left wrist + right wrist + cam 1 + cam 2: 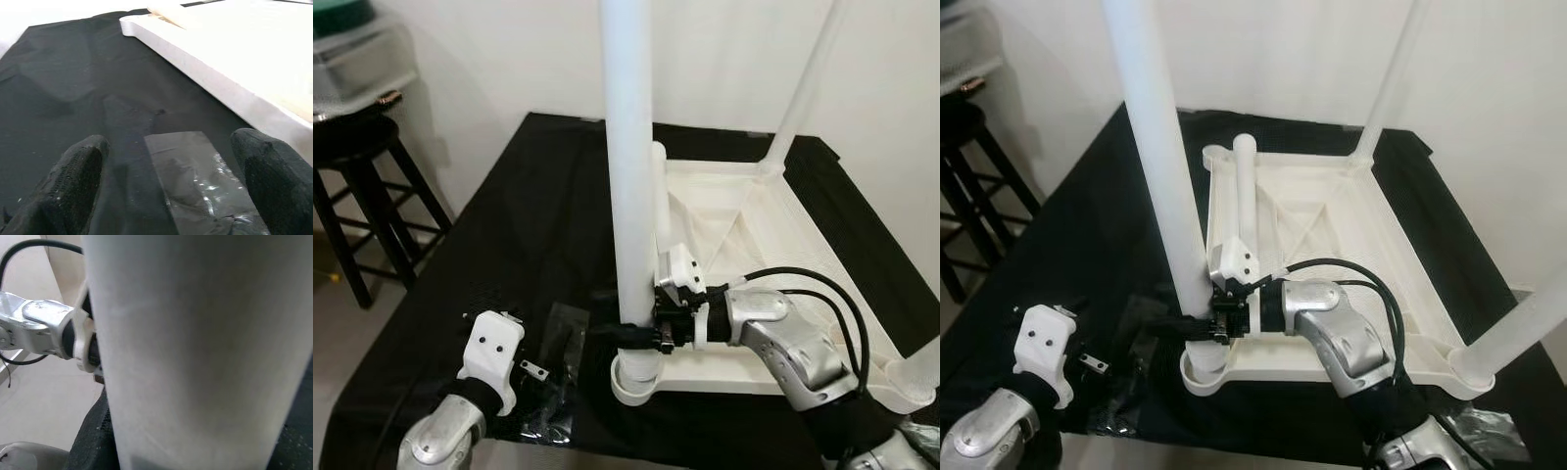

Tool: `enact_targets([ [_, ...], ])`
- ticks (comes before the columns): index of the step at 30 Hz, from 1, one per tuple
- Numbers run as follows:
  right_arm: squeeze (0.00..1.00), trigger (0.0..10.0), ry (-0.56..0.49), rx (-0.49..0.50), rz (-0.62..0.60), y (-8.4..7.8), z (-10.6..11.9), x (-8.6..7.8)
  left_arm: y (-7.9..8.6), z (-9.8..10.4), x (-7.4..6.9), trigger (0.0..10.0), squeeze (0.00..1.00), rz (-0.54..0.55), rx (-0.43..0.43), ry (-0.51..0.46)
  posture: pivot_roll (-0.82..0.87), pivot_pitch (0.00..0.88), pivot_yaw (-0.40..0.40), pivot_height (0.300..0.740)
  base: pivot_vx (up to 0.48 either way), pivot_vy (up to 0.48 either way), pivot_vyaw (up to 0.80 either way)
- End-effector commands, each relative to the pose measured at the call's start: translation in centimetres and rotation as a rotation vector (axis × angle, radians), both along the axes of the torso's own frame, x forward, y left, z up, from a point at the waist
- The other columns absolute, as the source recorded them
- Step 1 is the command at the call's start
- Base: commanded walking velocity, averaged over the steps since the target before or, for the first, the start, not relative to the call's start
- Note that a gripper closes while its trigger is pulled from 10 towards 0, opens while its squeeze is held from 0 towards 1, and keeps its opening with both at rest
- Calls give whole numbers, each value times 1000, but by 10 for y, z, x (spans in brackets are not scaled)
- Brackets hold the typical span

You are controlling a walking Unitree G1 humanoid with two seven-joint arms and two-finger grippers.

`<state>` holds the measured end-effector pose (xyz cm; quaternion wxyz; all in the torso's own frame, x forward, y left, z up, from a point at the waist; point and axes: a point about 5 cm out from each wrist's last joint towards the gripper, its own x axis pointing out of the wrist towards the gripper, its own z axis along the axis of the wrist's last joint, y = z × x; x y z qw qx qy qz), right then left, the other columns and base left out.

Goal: Building children table

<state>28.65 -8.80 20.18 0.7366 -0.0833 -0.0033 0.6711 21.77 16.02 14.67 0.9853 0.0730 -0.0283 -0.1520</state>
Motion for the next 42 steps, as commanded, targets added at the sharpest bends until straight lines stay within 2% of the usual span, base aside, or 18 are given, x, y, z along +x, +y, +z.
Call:
enact_targets([
  [1, 0, 10000, -25, 2, 19, 2, 3, -1, -2, -1, -3, 10000, 0, -18, -3, 18, 23, 194, -89, 740, 0, 0, 0],
  [11, 0, 10000, -76, -48, 81, 13, -4, -3, -5, 2, -10, 10000, 0, -40, -35, 13, 26, 220, -108, 740, 0, 0, 0],
  [18, 0, 10000, -106, -73, 67, 15, -6, 6, -5, 4, -13, 10000, 0, -54, -55, 15, 53, 228, -97, 740, 0, 0, 0],
  [26, 0, 10000, -8, -39, 103, 4, -5, 12, -6, 6, -19, 10000, 0, -66, -71, 24, 60, 240, -98, 740, 0, 0, 0],
  [32, 0, 10000, 40, -30, 150, 2, -6, 10, -7, 6, -22, 10000, 0, -75, -84, 30, 62, 241, -101, 740, 0, 0, 0],
  [36, 0, 10000, 106, 28, 220, 5, -2, 1, -7, 6, -23, 10000, 0, -79, -88, 33, 64, 241, -101, 740, 0, 0, 0],
  [42, 0, 10000, 137, 20, 289, 5, -9, -13, -6, 7, -25, 10000, 0, -78, -92, 35, 68, 241, -96, 740, 0, 0, 0],
])
